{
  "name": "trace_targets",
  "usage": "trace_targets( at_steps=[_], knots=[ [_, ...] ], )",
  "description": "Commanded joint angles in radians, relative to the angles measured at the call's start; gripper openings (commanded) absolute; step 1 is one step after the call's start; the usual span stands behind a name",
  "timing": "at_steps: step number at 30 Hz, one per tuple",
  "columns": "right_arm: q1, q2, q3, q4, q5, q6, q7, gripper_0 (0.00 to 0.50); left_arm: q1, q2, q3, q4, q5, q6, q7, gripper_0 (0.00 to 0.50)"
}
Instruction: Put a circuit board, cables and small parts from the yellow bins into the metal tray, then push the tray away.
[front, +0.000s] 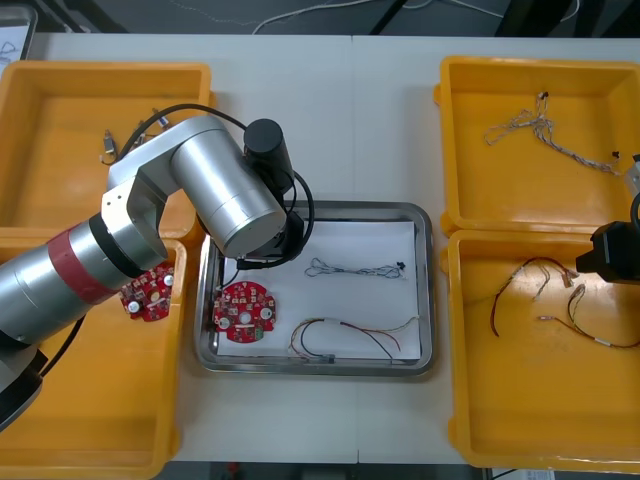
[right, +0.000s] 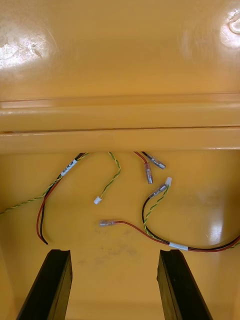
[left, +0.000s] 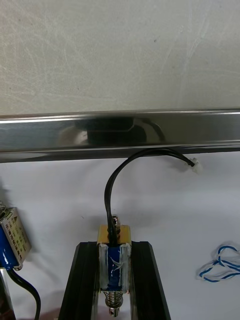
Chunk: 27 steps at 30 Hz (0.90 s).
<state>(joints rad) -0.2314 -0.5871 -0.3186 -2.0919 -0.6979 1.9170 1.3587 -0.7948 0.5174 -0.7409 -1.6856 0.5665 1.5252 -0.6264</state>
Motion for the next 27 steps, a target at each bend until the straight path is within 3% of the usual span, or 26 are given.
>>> trace_targets(
  at_steps=[1,3,4,7,8,9,18,27],
  knots=[
    [0.01,-0.013,0.01,-0.034,-0.008,0.003,-0.046,0.5,-0.018,-0.025,-0.014,-0.006,-0.022,-0.005,0.047,0.17],
    [0.01,-0.013,0.01,-0.034,-0.008,0.003,-0.046,0.5,-0.018,-0.025,-0.014,-0.006,-0.023,-0.005,0.047,0.249],
    [0.01,-0.013,0.01,-0.034,-0.008,0.003,-0.046,0.5,-0.018,-0.025,-0.014,-0.006,-0.025,-0.005,0.047,0.327],
    [0.01,-0.013,0.01,-0.034,-0.008,0.003,-0.046,0.5,-0.02,-0.025,-0.014,-0.009,-0.033,0.004,0.045,0.465],
    [0.01,-0.013,0.01,-0.034,-0.008,0.003,-0.046,0.5,-0.02,-0.025,-0.014,-0.009,-0.033,0.004,0.045,0.465],
    [0.01,-0.013,0.01,-0.034,-0.008,0.003,-0.046,0.5,-0.02,-0.023,-0.008,-0.017,-0.034,0.012,0.045,0.497],
    [0.006,-0.011,0.009,-0.036,-0.008,0.003,-0.044,0.5,-0.037,-0.019,0.077,-0.101,0.012,0.155,0.04,0.5],
    [-0.006,-0.028,0.053,-0.057,-0.014,0.003,-0.039,0.5,-0.076,0.015,0.233,-0.174,0.124,0.303,0.002,0.5]
  ],
)
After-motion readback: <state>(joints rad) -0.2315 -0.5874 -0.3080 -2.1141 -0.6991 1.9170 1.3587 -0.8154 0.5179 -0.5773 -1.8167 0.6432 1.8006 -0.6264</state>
